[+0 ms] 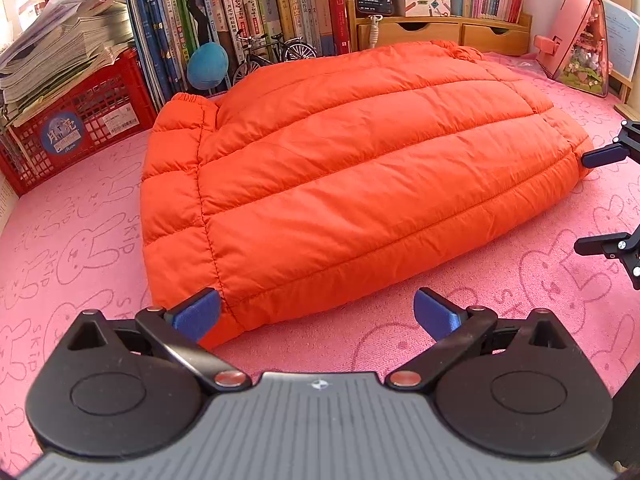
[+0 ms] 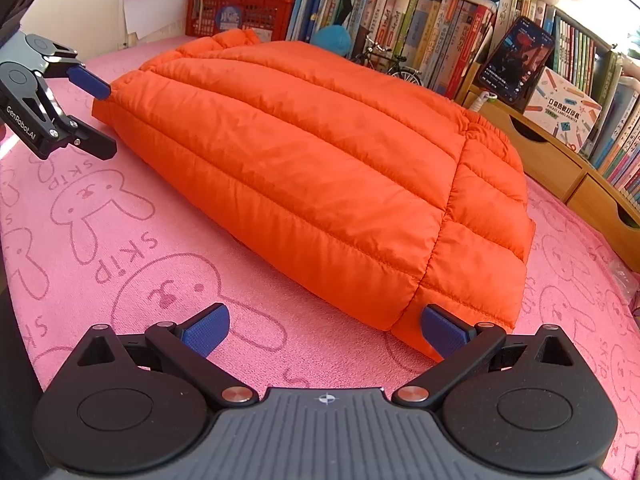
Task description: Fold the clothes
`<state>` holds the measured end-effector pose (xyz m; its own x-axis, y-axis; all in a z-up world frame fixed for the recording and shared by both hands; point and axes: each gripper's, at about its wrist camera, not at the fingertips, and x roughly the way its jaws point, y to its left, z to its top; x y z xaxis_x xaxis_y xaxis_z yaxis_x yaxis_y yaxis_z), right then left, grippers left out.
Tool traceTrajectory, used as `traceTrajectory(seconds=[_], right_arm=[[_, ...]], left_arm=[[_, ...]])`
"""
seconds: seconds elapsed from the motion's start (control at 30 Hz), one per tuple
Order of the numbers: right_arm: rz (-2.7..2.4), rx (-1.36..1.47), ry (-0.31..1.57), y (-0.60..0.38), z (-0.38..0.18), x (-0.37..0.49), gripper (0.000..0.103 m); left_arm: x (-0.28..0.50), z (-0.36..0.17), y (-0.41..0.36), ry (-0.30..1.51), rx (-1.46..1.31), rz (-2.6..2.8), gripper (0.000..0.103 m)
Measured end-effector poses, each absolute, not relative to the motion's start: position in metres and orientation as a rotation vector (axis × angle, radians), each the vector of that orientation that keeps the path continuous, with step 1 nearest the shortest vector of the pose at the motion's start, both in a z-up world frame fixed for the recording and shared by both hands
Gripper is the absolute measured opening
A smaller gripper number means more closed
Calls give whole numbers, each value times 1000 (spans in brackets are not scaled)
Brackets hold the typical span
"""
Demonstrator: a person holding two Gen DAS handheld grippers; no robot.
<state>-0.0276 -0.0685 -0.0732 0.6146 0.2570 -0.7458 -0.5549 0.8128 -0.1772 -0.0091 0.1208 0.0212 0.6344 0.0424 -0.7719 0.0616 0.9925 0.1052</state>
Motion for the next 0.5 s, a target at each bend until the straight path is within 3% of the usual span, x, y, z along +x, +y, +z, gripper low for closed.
traceTrajectory(seconds=[0.5], right_arm=[[495, -421, 783, -65, -75, -28, 103]], left_arm=[[-8, 19, 122, 882, 107, -4, 103]])
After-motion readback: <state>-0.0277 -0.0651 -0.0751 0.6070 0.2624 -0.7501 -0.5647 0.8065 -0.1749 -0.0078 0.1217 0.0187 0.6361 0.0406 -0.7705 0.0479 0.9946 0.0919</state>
